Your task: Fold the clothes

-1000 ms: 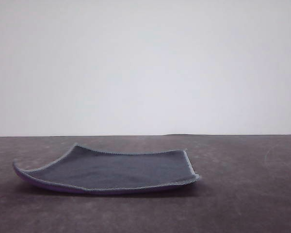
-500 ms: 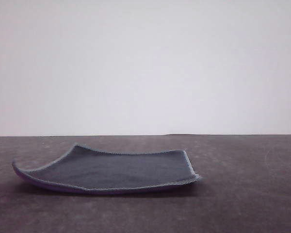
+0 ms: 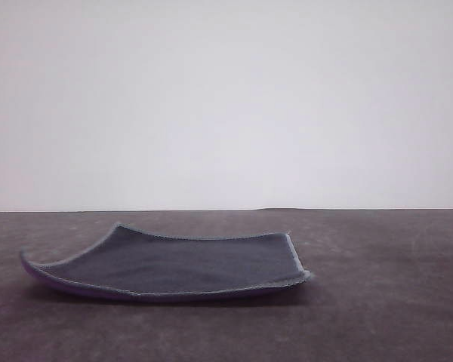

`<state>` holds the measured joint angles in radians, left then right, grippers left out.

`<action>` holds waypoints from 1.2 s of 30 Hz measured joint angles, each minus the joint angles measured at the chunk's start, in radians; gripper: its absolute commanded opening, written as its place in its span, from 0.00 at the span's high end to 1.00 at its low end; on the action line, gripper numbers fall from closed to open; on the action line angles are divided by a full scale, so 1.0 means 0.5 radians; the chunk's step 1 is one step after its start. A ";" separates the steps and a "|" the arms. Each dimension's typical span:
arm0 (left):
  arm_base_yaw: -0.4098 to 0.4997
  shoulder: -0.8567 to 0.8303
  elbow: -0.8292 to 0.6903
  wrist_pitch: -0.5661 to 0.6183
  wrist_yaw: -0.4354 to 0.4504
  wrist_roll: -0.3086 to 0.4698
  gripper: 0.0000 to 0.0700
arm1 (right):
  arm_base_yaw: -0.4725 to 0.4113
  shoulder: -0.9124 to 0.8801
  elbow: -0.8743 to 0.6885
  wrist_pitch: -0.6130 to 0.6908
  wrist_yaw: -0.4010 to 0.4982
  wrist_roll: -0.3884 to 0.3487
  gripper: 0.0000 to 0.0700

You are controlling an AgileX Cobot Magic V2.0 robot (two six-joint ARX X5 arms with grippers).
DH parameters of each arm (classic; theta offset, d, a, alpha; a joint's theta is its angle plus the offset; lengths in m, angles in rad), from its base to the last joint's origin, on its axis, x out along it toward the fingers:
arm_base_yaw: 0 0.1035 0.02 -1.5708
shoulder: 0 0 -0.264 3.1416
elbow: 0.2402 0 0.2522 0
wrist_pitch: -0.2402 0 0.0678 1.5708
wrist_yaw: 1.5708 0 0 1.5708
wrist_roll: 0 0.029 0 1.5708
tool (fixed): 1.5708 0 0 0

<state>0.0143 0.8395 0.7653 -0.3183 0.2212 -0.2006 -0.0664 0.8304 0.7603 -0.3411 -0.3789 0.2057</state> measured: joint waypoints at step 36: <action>0.000 1.187 0.360 -0.037 0.654 0.207 0.39 | 0.410 1.196 0.228 0.175 -0.358 -0.053 0.21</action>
<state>0.0143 1.4330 0.9455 -0.3368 0.5479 -0.0971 0.1387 1.4284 0.8745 -0.2535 -0.5578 0.1791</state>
